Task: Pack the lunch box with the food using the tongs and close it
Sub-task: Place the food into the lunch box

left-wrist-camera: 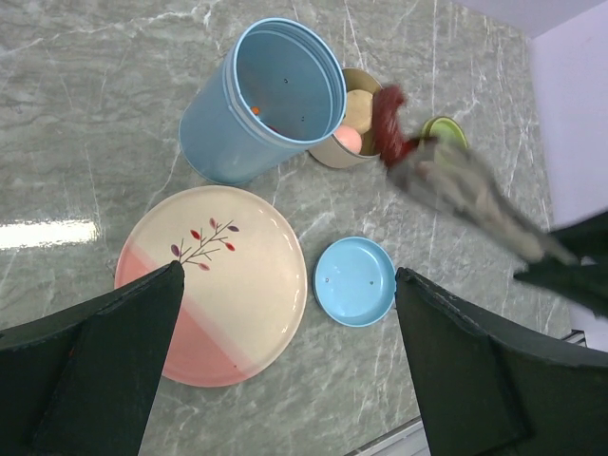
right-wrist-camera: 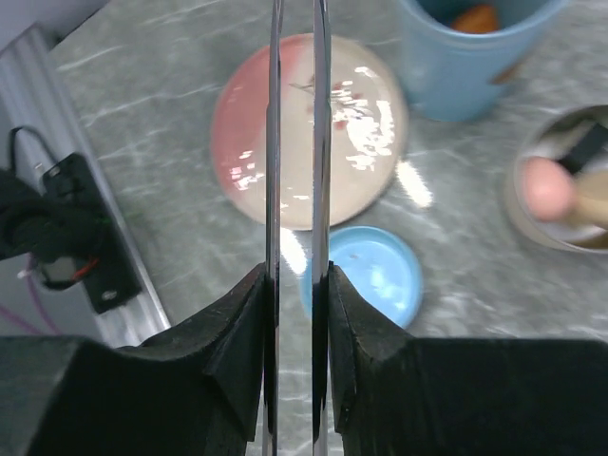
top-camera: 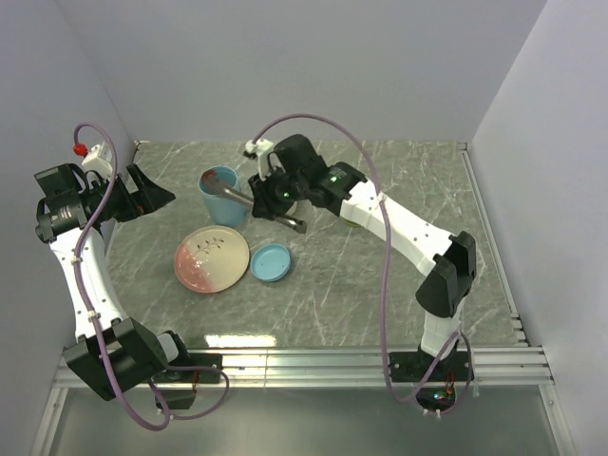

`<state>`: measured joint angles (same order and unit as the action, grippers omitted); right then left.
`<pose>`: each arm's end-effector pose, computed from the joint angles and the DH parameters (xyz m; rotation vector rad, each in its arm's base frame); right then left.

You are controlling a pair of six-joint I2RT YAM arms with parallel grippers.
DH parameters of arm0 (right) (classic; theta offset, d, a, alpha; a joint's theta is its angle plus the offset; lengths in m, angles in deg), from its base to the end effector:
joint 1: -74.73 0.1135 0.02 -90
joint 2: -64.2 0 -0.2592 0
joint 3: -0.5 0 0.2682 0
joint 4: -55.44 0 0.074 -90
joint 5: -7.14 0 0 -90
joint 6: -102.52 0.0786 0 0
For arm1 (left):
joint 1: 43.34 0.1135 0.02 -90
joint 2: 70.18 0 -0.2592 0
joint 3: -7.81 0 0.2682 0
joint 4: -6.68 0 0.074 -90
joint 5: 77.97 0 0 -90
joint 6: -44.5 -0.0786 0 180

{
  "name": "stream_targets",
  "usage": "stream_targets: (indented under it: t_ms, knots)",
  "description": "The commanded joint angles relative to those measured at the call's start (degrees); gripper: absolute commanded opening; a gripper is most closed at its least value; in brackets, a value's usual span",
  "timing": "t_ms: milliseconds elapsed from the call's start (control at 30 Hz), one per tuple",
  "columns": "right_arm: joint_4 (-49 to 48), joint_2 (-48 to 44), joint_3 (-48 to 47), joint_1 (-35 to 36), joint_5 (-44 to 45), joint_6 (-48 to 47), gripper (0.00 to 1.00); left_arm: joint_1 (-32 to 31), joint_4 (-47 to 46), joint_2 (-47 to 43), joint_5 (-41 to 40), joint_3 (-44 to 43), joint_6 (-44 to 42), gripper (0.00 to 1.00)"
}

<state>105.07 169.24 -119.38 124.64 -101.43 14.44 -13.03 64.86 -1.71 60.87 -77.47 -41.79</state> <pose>0.2825 0.3745 0.3478 -1.0988 1.9919 0.8513 0.2681 0.0882 0.3491 -0.1976 2.0836 -0.6928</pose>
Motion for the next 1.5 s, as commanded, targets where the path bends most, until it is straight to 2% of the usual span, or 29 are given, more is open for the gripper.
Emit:
stream_targets:
  t_ms: [0, 167, 500, 900, 1033, 1267, 1467]
  knots:
    - [0.64, -0.36, -3.16, -3.32, 0.46, -1.3, 0.28, 0.37, -1.66, -0.44, 1.87, -2.17, -0.01, 0.99]
    - [0.91, 3.41, -7.73, -6.05, 0.46, -1.39, 0.28, 0.28, -1.66, -0.09, 1.87, -2.26, 0.07, 0.99]
    - [2.23, 12.47, -15.55, -6.67, -2.61, 0.28, 0.3, 0.37, -1.92, 0.26, 1.61, -1.21, -0.1, 0.99]
    - [2.93, 15.03, -18.37, -6.67, -0.59, 0.72, 0.53, 0.28, -1.57, -0.35, 1.08, -0.42, -0.98, 0.99]
    - [4.16, 13.36, -19.08, -6.67, -0.85, 1.08, 0.53, 0.37, -1.05, -0.44, 1.0, -0.85, -1.16, 0.99]
    - [5.48, 2.3, -16.27, -7.46, 0.99, -0.59, 0.53, 0.28, -0.17, -3.24, 0.38, -1.12, -2.29, 0.99]
    - [5.39, -10.27, -3.11, -10.7, 4.59, -5.51, 0.52, 0.28, 2.46, -4.31, -0.94, -0.94, -5.55, 0.99]
